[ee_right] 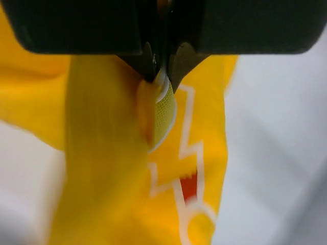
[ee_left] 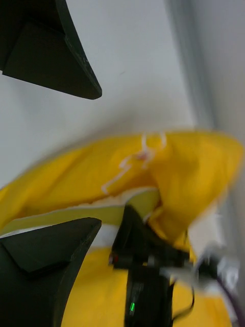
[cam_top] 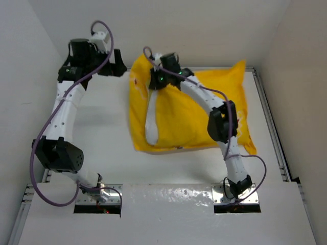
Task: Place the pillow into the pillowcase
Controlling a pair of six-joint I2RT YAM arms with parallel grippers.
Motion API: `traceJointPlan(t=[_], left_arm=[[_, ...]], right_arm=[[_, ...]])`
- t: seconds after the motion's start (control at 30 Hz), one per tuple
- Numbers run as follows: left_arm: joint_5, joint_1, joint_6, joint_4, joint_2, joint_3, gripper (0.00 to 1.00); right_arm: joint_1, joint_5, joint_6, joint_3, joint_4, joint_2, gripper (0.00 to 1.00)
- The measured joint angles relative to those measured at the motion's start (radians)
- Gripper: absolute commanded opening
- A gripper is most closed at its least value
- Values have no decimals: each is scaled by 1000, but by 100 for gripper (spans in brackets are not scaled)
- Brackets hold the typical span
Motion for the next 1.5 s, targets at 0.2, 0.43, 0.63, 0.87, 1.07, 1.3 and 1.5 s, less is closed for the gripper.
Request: traceJointPlan(t=[0.2,0.43,0.63,0.87,1.07,1.3,1.5], left_arm=[[-11,-25,45,-55,23,-354,100],[-169,-29,99,-31,119,-512,72],[-158,-133,160,-1,132,-554,45],[-150,-275,111,107,134,-683,71],[-258,-266,4,242,241,-760,79],[-405,-311,-95,363,276,-767,47],[-414,-315,-154,415,359,-680,0]], right_arm=[[75,-29,92,-64,-57,258,70],[93,27,102,-192,12,51,76],[114,134,71,-327,31,-128,47],[185,262,98,-581,59,-218,65],[205,290,163,-791,221,-220,72],[206,305,220,-827,310,-222,64],[203,328,254,-882,377,-232,0]])
